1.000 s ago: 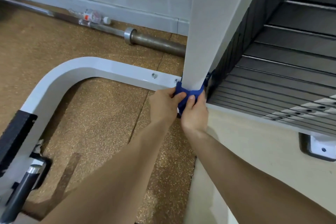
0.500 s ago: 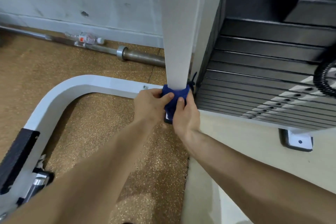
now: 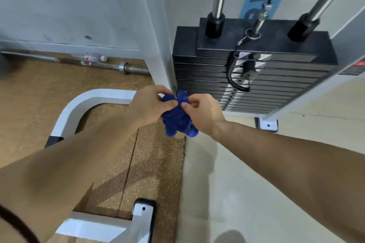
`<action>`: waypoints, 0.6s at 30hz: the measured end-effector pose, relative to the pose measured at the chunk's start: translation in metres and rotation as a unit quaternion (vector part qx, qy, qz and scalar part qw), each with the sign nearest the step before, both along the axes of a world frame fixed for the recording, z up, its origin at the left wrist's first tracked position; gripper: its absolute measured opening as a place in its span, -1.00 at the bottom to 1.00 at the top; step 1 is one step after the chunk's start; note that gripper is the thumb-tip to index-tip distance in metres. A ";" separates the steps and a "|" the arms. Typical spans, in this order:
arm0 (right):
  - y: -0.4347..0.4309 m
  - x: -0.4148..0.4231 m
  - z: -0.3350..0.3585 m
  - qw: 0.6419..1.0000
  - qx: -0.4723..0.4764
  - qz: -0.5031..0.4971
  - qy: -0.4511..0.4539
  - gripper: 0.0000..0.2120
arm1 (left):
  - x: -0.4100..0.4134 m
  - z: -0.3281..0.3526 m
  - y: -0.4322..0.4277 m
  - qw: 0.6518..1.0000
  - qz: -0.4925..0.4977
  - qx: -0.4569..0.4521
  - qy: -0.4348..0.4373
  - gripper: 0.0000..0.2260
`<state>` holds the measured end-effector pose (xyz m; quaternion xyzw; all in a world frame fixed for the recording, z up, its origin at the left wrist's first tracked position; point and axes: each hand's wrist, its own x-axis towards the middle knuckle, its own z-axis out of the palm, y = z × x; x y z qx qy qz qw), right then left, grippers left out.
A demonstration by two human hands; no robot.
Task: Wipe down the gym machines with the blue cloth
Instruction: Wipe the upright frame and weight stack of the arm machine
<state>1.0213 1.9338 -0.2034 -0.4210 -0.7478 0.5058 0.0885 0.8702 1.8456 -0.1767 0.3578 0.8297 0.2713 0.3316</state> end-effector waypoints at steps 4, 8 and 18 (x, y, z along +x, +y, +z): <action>0.000 0.046 0.047 1.000 -0.001 -0.008 -0.006 -0.86 | 0.038 0.055 0.001 0.999 -0.036 -0.022 -0.012 -0.84; 0.001 0.094 0.096 0.999 0.007 -0.036 -0.015 -0.81 | 0.087 0.102 0.003 0.999 -0.031 -0.007 -0.020 -0.83; 0.012 0.202 0.219 0.997 0.001 -0.070 0.015 -0.81 | 0.195 0.221 0.008 0.998 -0.010 0.067 -0.015 -0.87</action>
